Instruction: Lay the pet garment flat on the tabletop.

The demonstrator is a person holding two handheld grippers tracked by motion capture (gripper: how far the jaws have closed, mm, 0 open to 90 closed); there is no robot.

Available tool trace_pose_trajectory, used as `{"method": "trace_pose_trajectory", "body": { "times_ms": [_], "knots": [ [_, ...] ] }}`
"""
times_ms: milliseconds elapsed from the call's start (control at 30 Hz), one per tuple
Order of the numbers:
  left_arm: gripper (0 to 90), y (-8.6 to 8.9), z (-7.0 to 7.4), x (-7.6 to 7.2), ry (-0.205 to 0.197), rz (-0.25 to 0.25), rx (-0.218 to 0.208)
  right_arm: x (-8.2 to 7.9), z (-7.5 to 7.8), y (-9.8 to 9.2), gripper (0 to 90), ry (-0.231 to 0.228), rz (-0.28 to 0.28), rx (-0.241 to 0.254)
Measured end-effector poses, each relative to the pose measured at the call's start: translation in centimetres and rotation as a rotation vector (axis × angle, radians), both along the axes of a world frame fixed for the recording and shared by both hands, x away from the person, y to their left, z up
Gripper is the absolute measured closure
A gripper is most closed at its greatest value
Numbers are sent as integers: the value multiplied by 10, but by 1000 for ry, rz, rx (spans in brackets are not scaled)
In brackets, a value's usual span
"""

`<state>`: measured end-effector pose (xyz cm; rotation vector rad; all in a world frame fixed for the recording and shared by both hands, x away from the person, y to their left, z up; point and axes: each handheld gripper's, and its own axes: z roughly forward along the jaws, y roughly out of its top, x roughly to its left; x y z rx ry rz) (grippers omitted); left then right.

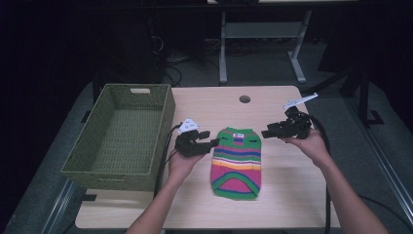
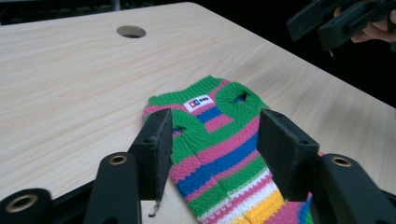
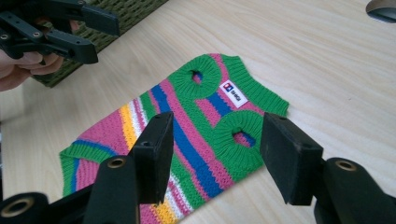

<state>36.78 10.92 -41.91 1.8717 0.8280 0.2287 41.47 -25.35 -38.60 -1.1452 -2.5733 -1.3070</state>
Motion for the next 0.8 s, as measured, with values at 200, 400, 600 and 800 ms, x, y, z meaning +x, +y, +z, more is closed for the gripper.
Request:
{"method": "trace_pose_trajectory", "body": {
  "times_ms": [200,400,600,800],
  "knots": [
    [398,-3,2,-10,-5,-27,2,-11,-6,-7,399,11,13,27],
    [355,0,1,-18,-4,-45,6,-21,-13,-14,382,16,20,40],
    [306,5,-3,-21,17,-45,7,-29,-18,-17,370,28,31,49],
    [270,8,-9,-28,39,-46,6,-38,-22,-19,357,32,37,57]
  ]
}}
